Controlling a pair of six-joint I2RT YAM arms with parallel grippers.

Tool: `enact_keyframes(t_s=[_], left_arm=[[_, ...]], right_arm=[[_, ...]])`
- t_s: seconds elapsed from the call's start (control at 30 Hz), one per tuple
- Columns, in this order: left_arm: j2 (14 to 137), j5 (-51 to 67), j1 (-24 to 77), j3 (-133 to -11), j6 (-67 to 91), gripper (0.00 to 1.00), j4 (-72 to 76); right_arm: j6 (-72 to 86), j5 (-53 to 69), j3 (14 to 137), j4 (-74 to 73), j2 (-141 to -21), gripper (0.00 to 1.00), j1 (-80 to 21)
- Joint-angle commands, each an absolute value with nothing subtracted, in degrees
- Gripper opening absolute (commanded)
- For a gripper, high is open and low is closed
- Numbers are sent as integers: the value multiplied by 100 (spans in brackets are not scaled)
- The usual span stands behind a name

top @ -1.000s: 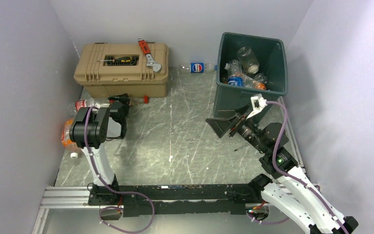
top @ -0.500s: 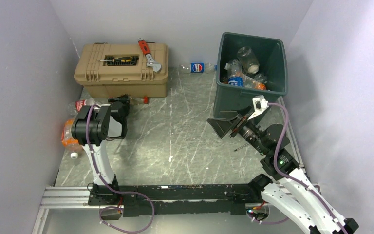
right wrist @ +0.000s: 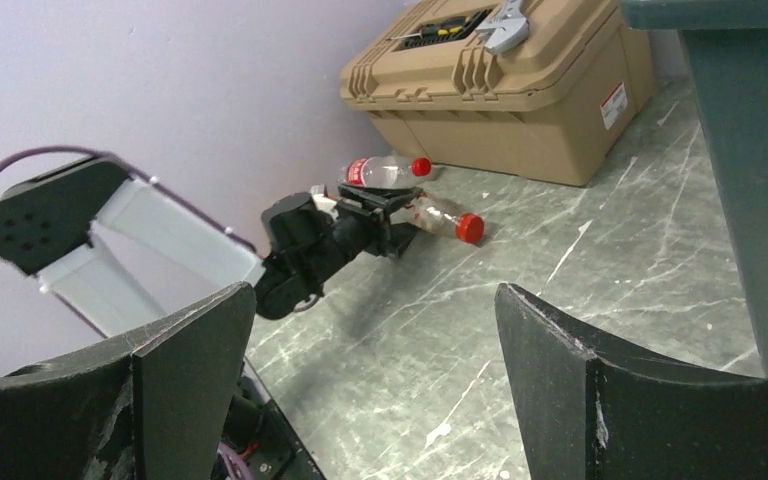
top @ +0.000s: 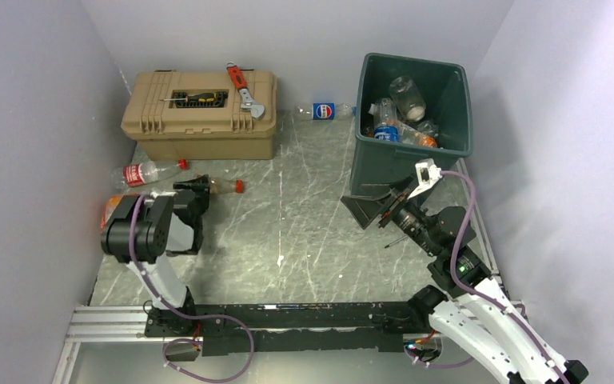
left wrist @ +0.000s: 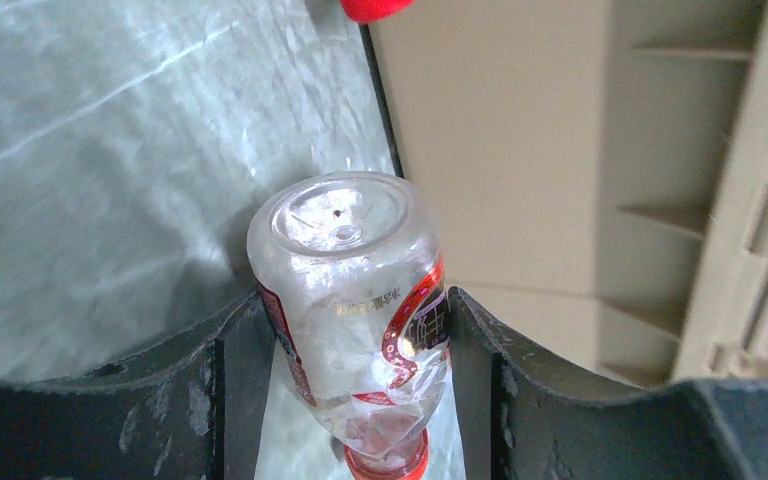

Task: Put the plastic bottles in the bin
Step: Pick up the plastic bottle at the center of the board.

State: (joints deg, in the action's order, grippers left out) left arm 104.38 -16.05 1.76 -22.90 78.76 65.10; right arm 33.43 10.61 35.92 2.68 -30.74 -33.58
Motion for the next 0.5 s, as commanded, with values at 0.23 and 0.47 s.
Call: enact_keyframes(t_s=[0.23,0.47], left_arm=[[5306,-128,379,-1889,7112,0,2466],[3357,1019,400,-2752,6088,0,392]], right_arm=[[3417,1857,4097,770,-4060,95,-3607],[2343,977,5264,-169,-5277,98,-4921]])
